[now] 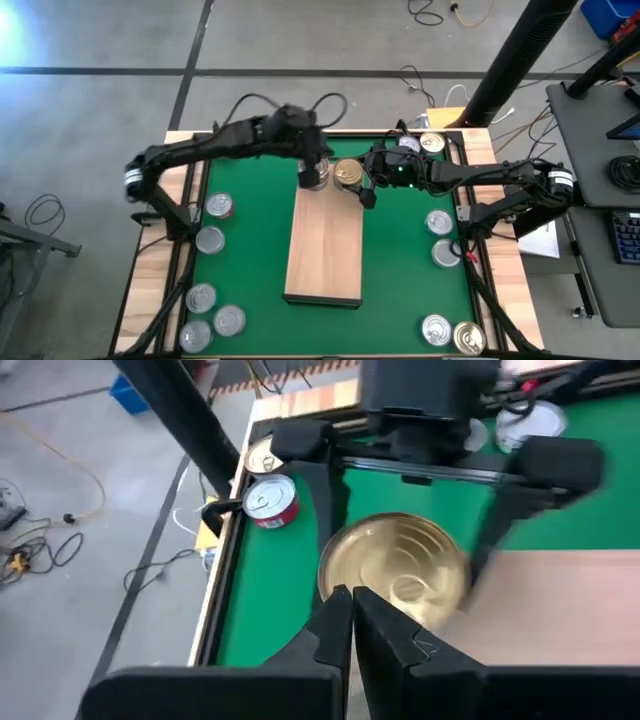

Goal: Stack canned seafood by type on shelf
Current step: Stack the green tuna can on top of the other green tuna can on the shelf

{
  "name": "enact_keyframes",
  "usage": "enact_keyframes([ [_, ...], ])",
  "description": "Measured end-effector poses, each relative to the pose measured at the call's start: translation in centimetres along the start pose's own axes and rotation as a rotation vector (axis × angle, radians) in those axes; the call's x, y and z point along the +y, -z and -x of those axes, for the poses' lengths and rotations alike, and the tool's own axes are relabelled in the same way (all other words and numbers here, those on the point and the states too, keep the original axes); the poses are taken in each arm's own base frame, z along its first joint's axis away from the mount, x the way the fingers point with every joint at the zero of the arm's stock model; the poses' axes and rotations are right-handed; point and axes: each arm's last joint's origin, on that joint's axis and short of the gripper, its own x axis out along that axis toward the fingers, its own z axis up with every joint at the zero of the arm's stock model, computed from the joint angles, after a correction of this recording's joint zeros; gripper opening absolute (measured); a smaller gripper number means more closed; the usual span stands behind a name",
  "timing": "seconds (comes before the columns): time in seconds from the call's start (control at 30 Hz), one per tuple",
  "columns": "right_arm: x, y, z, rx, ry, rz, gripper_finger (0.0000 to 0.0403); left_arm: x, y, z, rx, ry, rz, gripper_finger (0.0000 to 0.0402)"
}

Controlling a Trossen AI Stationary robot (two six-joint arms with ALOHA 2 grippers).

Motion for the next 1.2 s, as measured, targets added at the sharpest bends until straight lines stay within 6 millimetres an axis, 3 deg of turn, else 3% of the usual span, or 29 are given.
enact_keyframes([
  [0.17, 0.0, 0.1, 0.0, -0.014, 0.000, -0.001, 0.0400, 0.3, -0.9, -3.6, 0.023, 0.082, -0.061, 0.0000],
  [0.4, 0.0, 0.1, 0.0, -0.014, 0.000, 0.000, 0.0400, -0.2, -1.0, -6.5, 0.062, 0.162, -0.067, 0.0000],
  [0.6, 0.0, 0.1, 0.0, -0.015, -0.002, 0.007, 0.0400, -0.3, -0.4, -7.1, 0.085, 0.172, -0.083, 0.0000],
  [0.93, 0.0, 0.1, 0.0, -0.012, -0.004, 0.010, 0.0400, -0.9, 1.3, -10.1, 0.162, 0.235, -0.039, 0.0000],
  [1.2, 0.1, 0.2, 0.0, 0.008, -0.035, 0.023, 0.0400, -0.5, 1.5, -9.9, 0.182, 0.222, 0.000, 0.0000],
])
